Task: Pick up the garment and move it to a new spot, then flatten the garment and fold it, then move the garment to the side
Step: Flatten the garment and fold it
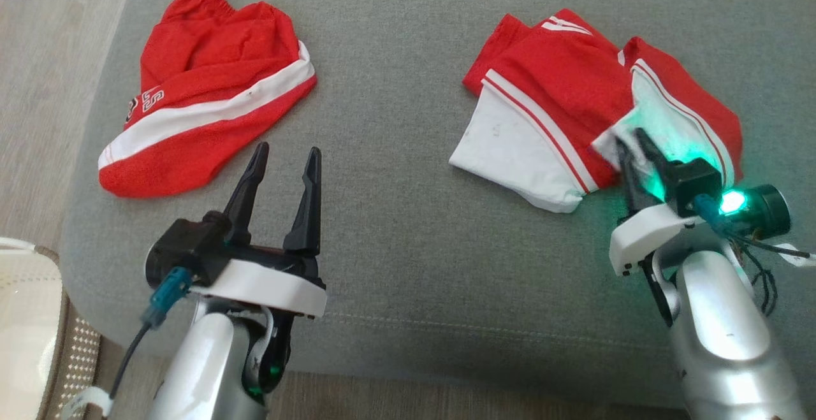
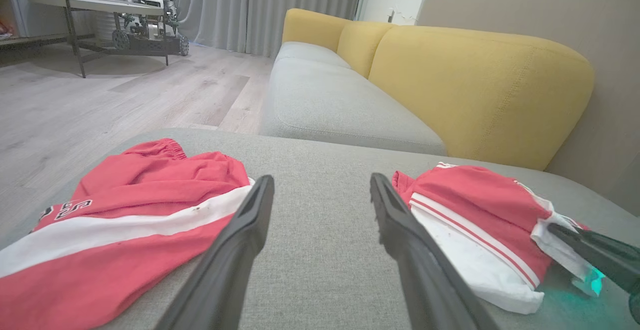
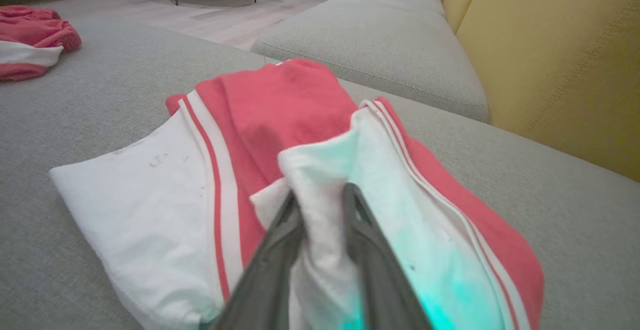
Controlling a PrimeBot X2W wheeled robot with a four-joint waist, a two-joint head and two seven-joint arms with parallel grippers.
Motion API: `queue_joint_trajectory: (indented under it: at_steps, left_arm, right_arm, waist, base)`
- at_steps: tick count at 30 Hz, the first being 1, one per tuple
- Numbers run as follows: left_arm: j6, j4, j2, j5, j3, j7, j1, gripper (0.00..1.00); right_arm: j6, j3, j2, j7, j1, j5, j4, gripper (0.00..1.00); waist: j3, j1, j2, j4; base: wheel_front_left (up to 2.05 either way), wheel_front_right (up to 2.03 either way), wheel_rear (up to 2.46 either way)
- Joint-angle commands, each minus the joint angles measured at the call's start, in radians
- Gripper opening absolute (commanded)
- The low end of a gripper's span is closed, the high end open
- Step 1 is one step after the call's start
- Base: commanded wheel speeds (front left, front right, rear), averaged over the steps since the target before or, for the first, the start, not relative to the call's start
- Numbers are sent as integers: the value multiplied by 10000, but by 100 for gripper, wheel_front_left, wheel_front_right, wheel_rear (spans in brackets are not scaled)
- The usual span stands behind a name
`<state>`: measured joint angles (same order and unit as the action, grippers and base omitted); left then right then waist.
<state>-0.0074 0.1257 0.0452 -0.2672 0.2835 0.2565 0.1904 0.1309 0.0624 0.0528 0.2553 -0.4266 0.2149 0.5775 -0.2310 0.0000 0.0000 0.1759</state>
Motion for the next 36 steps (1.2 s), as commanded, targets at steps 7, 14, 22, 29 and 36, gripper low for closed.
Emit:
queue_joint_trajectory:
  at_steps: [7,14,22,29,36]
  left_arm:
    - [59,-274,51,-134,-278,53,366,100]
    - [100,-207,51,-153,-262,53,238,100]
    - [147,-165,51,-259,-152,53,-52,100]
    - [205,-166,51,-304,-100,53,-353,100]
    - [235,-213,51,-344,-30,53,-634,100]
  right_arm:
    - [-2,-120,-26,65,-258,-311,-580,0]
    - [-2,83,-26,65,-185,-1017,-1434,0]
    - [-2,101,-26,65,-811,-777,-3699,0]
    - [-2,175,-26,65,-1877,-383,-4546,0]
    - [-2,-1897,57,-27,-3292,-1130,-4496,0]
  waist:
    - [191,0,0,-264]
    - [608,0,0,-521]
    - [1268,0,0,-542]
    - [1810,0,0,-380]
    - [2046,0,0,-143]
  base:
    - [0,0,0]
    - [0,0,0]
    - [0,0,0]
    - [0,0,0]
    - [0,0,0]
